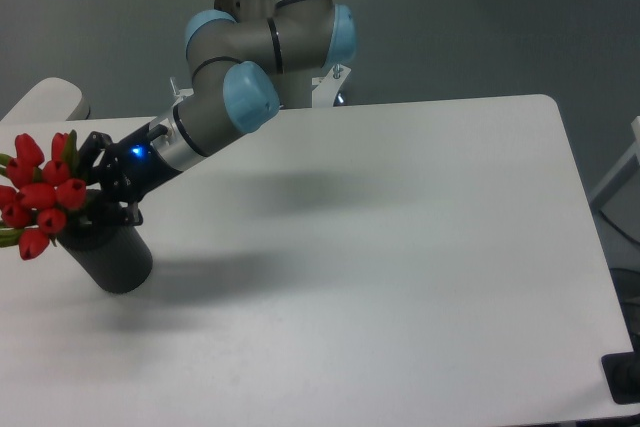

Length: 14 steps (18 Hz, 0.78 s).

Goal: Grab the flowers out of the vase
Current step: 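Close the gripper around the tulip stems just above the vase rim, then lift the gripped tulips straight up out of the black vase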

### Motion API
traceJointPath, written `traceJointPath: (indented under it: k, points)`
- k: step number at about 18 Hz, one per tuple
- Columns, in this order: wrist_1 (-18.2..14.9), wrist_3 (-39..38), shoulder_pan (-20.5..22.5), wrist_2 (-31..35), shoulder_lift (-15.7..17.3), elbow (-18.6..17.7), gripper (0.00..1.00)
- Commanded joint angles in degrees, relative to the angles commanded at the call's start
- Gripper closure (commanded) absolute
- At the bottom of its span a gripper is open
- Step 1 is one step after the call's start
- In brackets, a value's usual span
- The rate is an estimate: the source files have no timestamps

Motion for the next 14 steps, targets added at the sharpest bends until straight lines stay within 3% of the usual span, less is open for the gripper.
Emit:
traceJointPath:
  k: [14]
  points:
    - [0.0, -13.61, 2.02, -1.84, 5.36, 4.83, 0.6]
